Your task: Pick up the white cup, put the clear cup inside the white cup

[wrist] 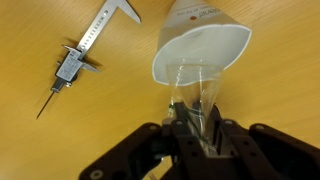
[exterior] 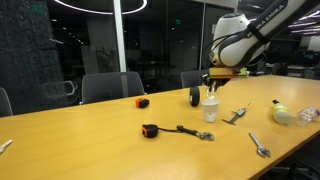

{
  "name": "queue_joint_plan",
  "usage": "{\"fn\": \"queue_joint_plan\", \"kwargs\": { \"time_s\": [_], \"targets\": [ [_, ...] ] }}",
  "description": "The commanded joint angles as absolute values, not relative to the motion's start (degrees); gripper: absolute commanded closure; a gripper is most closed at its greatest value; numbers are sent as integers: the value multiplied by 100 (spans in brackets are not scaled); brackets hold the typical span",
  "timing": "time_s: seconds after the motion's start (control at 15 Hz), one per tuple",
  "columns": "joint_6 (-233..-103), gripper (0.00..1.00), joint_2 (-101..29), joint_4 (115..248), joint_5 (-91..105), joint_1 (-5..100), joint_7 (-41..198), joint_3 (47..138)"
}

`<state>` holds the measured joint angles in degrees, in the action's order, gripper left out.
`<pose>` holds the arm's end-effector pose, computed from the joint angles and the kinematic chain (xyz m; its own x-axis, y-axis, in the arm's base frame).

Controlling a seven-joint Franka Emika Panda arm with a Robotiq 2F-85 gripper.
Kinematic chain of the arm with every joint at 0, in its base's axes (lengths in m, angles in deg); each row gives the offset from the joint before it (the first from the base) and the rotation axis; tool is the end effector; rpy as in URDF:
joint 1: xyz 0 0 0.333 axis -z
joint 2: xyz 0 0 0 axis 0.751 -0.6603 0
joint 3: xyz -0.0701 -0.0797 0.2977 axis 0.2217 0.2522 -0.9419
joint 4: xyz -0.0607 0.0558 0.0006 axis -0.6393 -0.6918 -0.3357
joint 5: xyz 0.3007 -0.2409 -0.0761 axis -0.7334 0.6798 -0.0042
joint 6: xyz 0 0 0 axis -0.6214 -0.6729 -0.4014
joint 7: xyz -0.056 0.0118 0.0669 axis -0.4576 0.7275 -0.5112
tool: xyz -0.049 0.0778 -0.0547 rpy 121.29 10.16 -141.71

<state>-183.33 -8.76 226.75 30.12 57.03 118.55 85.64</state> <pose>0.4992 -0.0364 0.4301 0.7657 -0.4288 0.4795 -0.5050 -0.8624 0.0353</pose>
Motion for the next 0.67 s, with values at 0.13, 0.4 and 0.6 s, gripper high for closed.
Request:
{"fn": "queue_joint_plan", "kwargs": {
  "time_s": [0.13,0.4,0.6],
  "targets": [
    [-18173,84,-805,22673,4189,5893,13165,8291],
    [-17932,84,-917,22644,4943,5795,13982,8289],
    [-17802,84,-997,22631,5285,5681,14434,8323]
  ]
}}
